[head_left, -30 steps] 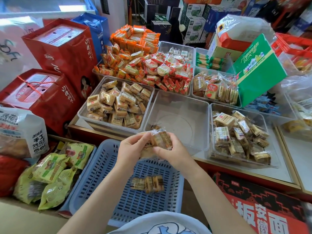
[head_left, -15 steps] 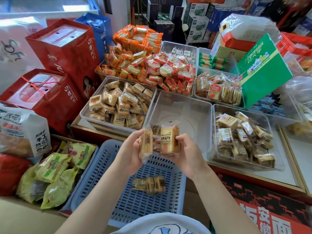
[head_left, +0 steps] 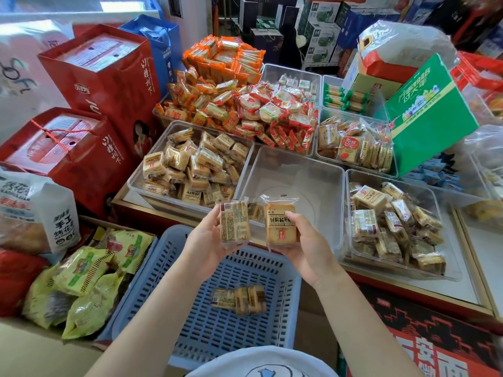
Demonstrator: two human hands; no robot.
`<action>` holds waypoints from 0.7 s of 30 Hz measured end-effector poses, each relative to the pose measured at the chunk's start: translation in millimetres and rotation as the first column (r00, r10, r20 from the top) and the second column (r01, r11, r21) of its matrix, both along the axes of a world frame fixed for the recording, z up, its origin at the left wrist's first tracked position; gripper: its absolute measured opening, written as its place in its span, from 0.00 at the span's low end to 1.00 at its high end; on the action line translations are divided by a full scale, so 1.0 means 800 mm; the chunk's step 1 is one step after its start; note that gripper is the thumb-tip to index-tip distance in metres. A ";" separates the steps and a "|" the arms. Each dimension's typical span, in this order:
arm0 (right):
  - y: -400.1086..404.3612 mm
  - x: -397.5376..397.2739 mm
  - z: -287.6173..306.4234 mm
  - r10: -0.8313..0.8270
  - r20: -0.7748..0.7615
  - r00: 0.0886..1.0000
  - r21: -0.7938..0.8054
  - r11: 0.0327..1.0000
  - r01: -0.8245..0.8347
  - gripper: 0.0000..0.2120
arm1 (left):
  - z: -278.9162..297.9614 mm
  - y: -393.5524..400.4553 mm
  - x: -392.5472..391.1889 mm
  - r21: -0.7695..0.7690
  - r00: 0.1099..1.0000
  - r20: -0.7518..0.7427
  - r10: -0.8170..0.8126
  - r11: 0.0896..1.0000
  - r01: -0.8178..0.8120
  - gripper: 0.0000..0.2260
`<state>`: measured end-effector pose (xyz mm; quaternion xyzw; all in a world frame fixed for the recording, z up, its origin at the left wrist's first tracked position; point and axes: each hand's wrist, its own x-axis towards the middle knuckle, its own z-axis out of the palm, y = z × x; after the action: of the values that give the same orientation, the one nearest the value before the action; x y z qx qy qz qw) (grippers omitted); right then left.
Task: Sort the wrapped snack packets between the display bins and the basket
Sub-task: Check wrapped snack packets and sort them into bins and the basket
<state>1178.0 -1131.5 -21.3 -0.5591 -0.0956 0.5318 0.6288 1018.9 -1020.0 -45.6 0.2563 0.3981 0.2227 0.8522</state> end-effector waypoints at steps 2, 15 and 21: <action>0.004 0.003 -0.001 0.023 0.004 1.000 -0.007 1.000 -0.023 0.13 | -0.003 0.003 0.006 0.051 0.998 -0.048 -0.034 0.998 0.037 0.14; 0.045 0.061 -0.035 -0.028 0.090 0.996 -0.074 0.997 0.034 0.13 | -0.027 0.043 0.078 0.273 0.959 -0.279 -0.053 0.953 0.132 0.17; 0.084 0.096 -0.063 0.039 0.060 0.997 -0.128 0.991 -0.031 0.15 | -0.037 0.067 0.130 0.275 0.890 -0.326 -0.318 0.869 0.411 0.19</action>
<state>1254.4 -1064.3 -71.5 -0.6128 -0.0909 0.5298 0.5793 1122.9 -966.4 -74.8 0.4969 0.4104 0.0836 0.7600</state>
